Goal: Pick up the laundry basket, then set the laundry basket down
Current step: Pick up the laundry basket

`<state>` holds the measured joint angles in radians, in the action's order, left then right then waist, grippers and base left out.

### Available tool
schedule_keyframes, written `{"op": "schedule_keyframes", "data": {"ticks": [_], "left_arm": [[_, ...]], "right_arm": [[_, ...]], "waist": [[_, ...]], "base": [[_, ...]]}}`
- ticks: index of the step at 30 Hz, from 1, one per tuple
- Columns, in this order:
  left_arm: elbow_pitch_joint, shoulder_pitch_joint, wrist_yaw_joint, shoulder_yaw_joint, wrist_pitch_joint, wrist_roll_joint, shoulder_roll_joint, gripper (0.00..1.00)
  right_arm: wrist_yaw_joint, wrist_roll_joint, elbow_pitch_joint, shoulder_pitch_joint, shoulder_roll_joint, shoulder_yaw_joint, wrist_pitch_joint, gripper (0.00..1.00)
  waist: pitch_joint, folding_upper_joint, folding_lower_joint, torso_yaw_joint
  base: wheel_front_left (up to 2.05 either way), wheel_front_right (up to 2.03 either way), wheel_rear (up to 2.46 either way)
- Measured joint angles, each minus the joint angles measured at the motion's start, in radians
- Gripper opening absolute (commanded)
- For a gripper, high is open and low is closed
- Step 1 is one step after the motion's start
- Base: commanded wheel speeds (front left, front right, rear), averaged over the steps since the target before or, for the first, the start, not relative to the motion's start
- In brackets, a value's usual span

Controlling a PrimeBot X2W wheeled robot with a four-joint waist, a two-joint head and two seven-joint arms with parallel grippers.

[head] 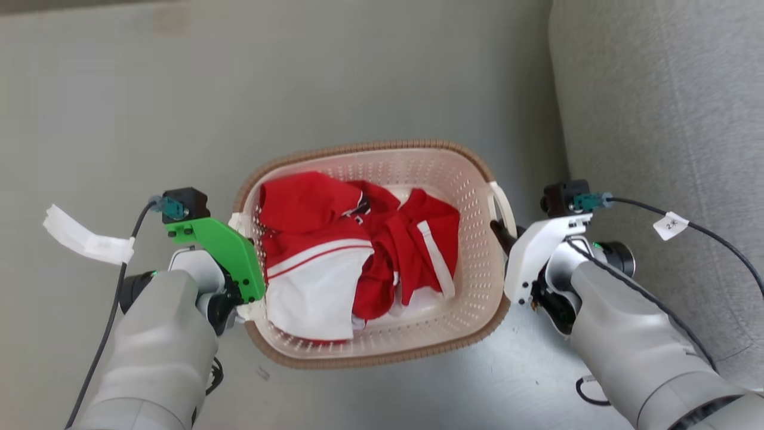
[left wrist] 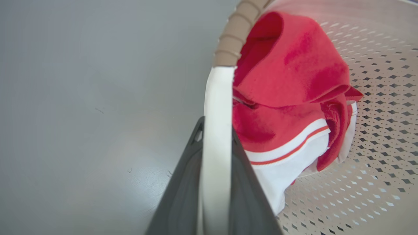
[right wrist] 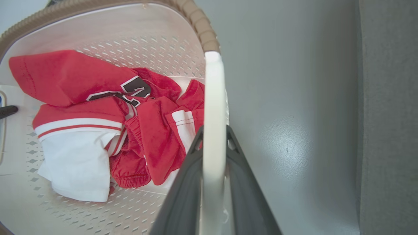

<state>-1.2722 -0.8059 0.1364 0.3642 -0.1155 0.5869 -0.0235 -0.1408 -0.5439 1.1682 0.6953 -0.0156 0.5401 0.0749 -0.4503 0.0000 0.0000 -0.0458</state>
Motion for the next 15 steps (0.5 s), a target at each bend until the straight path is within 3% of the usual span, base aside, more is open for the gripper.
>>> {"op": "schedule_keyframes", "data": {"ticks": [15], "left_arm": [[-0.010, 0.098, 0.000, 0.010, -0.079, 0.043, 0.001, 0.00]], "right_arm": [[0.000, -0.084, -0.015, -0.092, 0.000, 0.052, -0.099, 0.00]], "waist": [[0.169, 0.0000, -0.0001, -0.008]], "base": [[0.00, 0.00, 0.00]]}}
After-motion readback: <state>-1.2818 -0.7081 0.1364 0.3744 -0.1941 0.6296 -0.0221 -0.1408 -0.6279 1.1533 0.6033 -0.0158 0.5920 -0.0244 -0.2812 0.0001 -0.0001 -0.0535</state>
